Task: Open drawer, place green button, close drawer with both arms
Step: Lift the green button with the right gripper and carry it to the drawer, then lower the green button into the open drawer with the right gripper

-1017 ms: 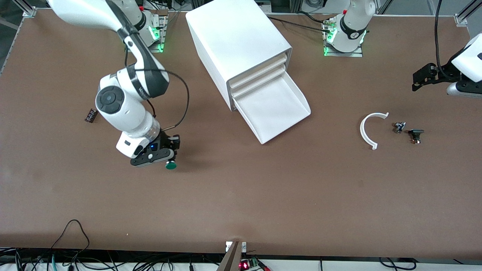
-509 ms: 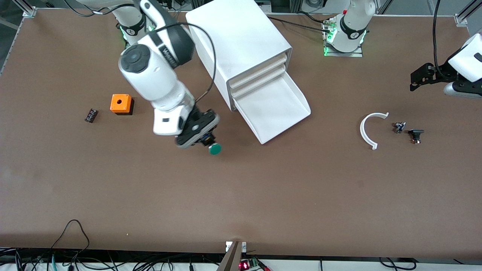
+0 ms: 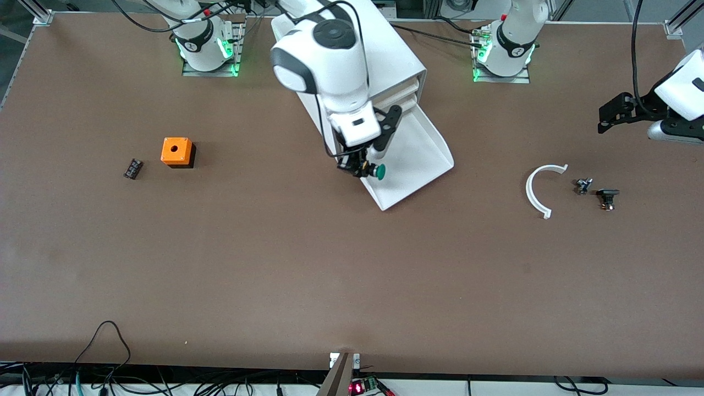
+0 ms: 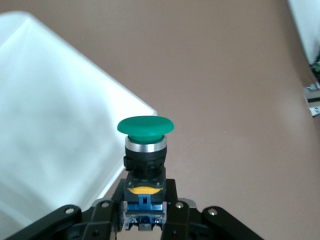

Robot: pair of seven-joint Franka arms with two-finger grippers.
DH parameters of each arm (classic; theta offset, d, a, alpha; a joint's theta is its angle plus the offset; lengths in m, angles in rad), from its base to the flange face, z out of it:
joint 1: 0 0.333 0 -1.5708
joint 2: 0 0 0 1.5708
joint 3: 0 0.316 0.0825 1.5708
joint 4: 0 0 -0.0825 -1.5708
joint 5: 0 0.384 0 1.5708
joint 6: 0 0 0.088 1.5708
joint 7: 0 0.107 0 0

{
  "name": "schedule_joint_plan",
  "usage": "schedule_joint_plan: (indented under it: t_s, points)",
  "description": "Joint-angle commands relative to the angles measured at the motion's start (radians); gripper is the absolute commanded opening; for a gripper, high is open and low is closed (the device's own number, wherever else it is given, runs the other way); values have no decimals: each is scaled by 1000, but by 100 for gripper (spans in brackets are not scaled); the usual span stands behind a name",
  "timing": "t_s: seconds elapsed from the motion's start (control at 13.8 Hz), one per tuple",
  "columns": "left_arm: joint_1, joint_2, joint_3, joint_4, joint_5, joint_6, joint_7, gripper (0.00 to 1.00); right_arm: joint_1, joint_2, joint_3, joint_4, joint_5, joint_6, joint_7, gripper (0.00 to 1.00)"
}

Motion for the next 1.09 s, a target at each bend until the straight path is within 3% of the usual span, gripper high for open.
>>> schedule_joint_plan:
  t_s: [0.0,0.29,0.73,1.02]
  points:
    - [-10,15,11,31,-15,-18,2,100,61,57,-5,70,-54,-72,-103,12]
    - [-10,15,9,33,-17,-18,1,100,90,146,-5,125,-71,-58,-324,13]
    - [-10,15,9,33,-17,-18,2,100,92,199,24,139,-68,54,-408,15]
    - [-10,15,11,33,-15,-18,1,100,109,231,24,136,-69,40,-468,15]
